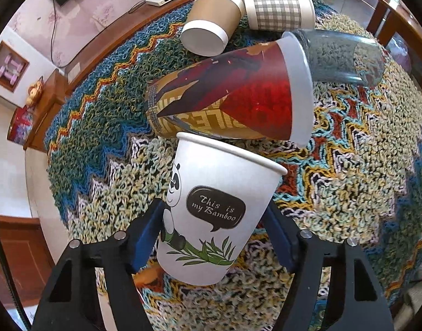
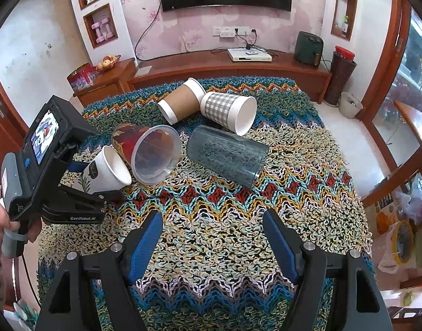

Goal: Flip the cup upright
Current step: 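Close the left gripper around the body of the white panda cup, then lift the white panda cup with the left gripper and turn it rim-up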

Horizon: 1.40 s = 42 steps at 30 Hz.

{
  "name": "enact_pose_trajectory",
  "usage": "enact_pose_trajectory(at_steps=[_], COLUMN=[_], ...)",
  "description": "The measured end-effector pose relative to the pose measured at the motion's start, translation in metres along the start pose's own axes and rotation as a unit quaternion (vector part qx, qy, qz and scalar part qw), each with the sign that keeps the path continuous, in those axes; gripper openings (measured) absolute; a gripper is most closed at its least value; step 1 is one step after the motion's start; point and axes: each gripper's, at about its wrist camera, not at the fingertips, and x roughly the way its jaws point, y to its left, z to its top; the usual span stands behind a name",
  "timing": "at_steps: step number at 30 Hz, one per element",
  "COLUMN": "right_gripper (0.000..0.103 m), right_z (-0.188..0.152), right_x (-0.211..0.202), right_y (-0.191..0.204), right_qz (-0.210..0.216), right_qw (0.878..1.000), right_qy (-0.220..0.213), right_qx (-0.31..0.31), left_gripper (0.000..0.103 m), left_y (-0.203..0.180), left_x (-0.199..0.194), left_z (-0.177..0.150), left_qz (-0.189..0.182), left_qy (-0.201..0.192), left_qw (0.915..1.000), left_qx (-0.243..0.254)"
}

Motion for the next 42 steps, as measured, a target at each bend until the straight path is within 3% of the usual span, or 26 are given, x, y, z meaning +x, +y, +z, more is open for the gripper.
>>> enact_pose_trajectory(at_steps=[9, 21, 29, 34, 38, 42], right_gripper=[0.076, 0.076, 0.076, 0.076, 0.076, 0.076], right_z=[-0.004, -0.022, -0.038, -0.049, -0.057, -0.064], right_x=[-0.025, -0.068, -0.085, -0.092, -0.093, -0.090], right_y=[-0.005, -0.018, -0.038, -0.044, -0.047, -0.048], right_qz=[0.003, -0.010, -0.016, -0.014, -0.009, -0.007], right_qw=[1.000, 0.999, 0.999, 0.999, 0.999, 1.000], right_qy=[-0.016, -0.042, -0.039, -0.039, -0.033, -0.024], right_qx=[0.003, 0.004, 0.014, 0.009, 0.007, 0.002], left_gripper=[0.073, 0.073, 0.073, 0.073, 0.073, 0.073], left_y=[-0.005, -0.037, -0.082, -0.099, -0.104, -0.112], left_x=[-0.032, -0.105, -0.146, -0.147, -0.137, -0.118], left_z=[-0.011, -0.048, -0.078, -0.096, -0.107, -0.113], left_qz=[-0.016, -0.068, -0.057, -0.075, -0.087, -0.110], left_qy=[0.006, -0.020, -0.056, -0.055, -0.048, -0.029], left_qw=[0.9971, 0.9761, 0.9660, 0.9504, 0.9328, 0.9229], left_qx=[-0.074, -0.206, -0.246, -0.297, -0.346, -0.368])
